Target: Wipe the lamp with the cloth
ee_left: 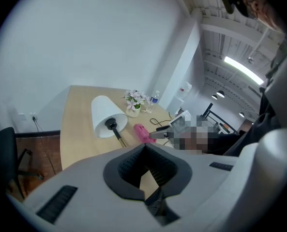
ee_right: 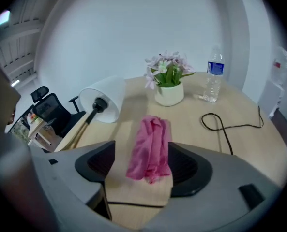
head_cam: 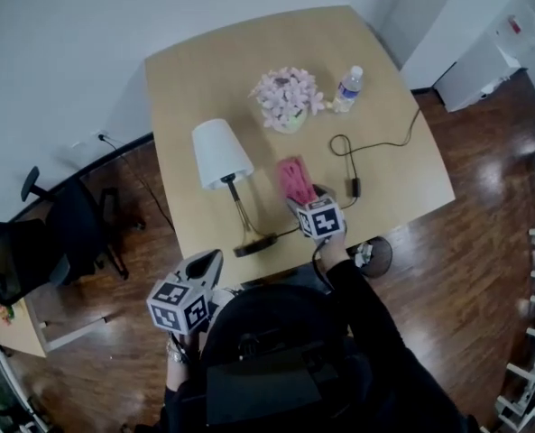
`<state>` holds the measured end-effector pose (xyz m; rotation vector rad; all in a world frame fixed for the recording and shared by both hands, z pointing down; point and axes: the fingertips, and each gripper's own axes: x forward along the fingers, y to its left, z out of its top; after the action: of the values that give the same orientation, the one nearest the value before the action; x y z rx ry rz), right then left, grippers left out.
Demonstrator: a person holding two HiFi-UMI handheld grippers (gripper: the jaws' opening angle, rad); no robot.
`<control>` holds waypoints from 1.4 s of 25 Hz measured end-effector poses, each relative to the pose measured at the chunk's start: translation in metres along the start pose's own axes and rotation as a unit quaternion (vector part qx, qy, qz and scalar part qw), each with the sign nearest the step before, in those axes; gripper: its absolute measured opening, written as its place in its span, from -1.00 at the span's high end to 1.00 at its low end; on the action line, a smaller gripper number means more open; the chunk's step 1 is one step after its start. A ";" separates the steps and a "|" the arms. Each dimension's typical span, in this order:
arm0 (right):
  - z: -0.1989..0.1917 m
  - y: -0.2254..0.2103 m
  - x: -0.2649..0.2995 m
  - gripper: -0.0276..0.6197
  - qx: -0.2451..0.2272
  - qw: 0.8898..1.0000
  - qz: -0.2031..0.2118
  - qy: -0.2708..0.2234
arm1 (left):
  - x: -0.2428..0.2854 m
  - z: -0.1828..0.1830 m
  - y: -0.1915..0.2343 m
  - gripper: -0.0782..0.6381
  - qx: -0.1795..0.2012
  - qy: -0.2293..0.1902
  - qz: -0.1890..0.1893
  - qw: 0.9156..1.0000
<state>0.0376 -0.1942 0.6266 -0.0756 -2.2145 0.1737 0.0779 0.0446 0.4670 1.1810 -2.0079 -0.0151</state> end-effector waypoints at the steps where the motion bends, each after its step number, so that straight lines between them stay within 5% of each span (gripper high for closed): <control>1: 0.004 -0.006 0.012 -0.17 0.003 1.000 -0.001 0.000 | 0.000 0.000 0.001 0.77 -0.004 0.006 0.010 1.000; 9: 0.013 -0.019 0.079 -0.23 0.011 0.999 0.018 0.032 | 0.005 0.000 0.016 0.77 -0.054 0.018 0.085 0.995; 18: 0.015 -0.032 0.088 -0.07 -0.026 0.999 -0.032 0.032 | 0.002 -0.011 0.024 0.77 -0.089 0.024 0.125 0.988; 29: 0.014 -0.045 0.091 0.47 0.009 0.999 -0.016 0.029 | -0.009 -0.018 0.025 0.77 -0.083 0.006 0.103 0.991; 35: 0.040 -0.004 0.036 0.53 0.022 0.999 0.038 -0.006 | -0.025 -0.016 0.038 0.77 -0.057 -0.017 0.078 0.995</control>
<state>-0.0165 -0.1979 0.6319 -0.1338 -2.2206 0.2648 0.0668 0.0906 0.4766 0.9563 -2.0962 -0.0707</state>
